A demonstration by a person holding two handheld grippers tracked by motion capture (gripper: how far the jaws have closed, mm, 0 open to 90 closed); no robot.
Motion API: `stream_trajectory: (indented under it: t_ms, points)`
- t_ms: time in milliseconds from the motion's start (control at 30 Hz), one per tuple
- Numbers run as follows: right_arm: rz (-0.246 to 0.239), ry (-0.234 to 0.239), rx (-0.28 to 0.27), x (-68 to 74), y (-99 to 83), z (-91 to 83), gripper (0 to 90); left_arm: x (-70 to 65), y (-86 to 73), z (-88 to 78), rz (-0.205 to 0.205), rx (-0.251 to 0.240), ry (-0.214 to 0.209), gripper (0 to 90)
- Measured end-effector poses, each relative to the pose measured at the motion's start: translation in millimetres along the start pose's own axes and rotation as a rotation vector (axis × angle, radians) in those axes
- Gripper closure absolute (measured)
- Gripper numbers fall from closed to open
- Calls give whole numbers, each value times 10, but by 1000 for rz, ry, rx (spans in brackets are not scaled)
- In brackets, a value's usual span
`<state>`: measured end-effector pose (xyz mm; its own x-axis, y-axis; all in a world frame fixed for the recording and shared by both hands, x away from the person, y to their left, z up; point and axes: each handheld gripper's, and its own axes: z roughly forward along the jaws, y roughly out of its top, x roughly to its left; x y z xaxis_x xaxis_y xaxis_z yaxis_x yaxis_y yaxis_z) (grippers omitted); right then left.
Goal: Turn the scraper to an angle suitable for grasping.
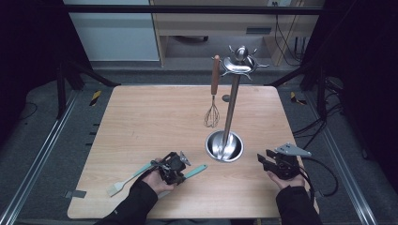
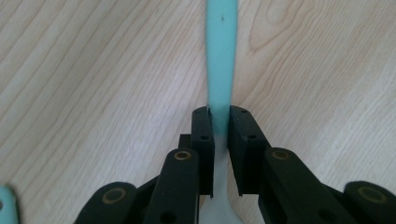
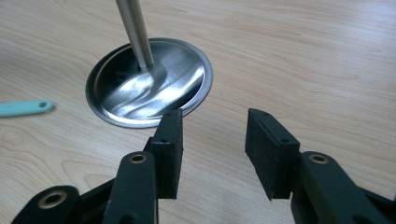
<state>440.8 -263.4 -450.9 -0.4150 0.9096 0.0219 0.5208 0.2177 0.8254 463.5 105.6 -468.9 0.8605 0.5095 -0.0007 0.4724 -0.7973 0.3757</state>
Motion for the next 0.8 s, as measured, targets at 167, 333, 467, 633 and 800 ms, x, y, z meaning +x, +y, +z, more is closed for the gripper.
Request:
stream_trajectory:
  t_ms: [167,333,467,633,800]
  points:
    - [4,3,5,11,0,2,565,43,-58,-20,-39,-3,-12,797]
    - [3,5,0,2,2,2,561,33,-5,-33,-43,5,-7,740]
    - [4,8,1,1,1,2,562,35,35,-10,-47,12,-14,722]
    - [8,11,4,3,3,2,565,7,72,22,-36,39,2,732]
    - [4,13,3,4,4,4,565,-31,132,31,-26,86,31,742]
